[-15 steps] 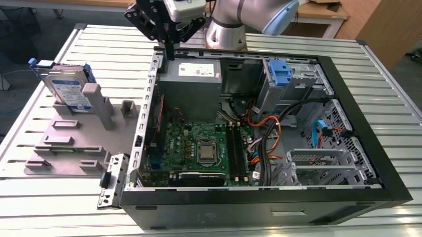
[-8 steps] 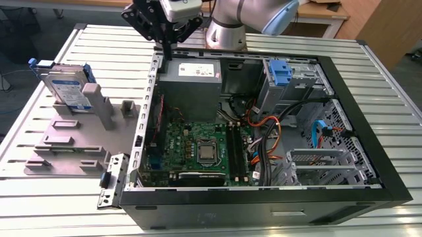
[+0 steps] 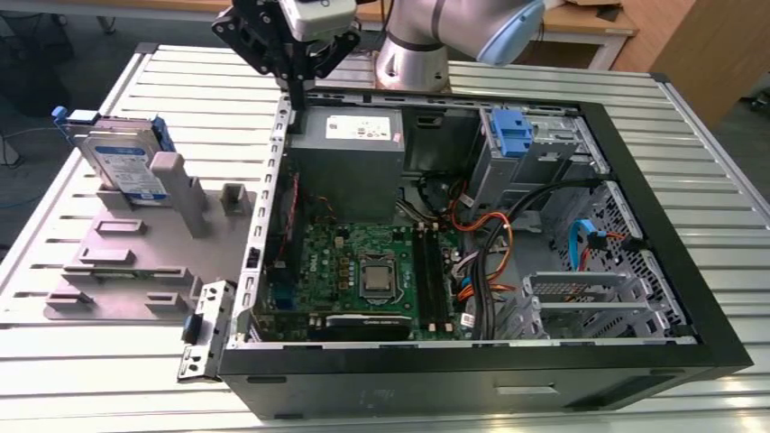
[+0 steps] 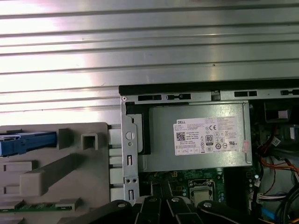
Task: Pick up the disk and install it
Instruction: 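Reach for the disk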
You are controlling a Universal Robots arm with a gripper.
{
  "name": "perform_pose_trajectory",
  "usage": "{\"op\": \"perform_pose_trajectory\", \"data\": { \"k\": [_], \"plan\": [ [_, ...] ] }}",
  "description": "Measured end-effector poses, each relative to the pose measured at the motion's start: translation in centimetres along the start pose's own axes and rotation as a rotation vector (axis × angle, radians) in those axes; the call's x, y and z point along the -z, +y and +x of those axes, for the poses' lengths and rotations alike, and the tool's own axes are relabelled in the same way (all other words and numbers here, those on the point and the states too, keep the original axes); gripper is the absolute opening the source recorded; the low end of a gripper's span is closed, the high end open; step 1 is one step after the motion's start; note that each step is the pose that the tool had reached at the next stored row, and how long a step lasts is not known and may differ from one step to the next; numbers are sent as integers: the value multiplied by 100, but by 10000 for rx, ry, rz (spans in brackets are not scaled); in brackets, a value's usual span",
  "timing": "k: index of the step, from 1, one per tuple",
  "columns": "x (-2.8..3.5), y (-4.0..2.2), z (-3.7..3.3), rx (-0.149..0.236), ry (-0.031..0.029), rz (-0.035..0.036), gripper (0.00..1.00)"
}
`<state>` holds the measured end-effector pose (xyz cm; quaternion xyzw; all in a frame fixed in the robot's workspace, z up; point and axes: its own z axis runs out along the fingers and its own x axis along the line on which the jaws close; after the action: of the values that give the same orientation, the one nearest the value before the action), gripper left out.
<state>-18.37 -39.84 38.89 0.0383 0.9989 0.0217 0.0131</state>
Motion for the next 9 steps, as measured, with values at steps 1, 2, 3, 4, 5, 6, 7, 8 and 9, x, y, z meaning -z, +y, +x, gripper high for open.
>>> {"op": "perform_pose_trajectory", "data": {
  "k": [1,2,3,4,5,6,7,8,9],
  "plan": [
    [-1,-1,10,0,0,0,11],
    [-1,-2,21,0,0,0,11],
    [-2,-3,35,0,0,0,11],
    [-2,-4,50,-1,0,0,11],
    [-2,-5,65,-1,0,0,11],
    [-3,-6,79,0,0,0,11],
    [-4,-7,93,-1,0,0,11],
    [-5,-8,106,-1,-1,0,11],
    [-6,-9,121,-1,0,0,11]
  ]
}}
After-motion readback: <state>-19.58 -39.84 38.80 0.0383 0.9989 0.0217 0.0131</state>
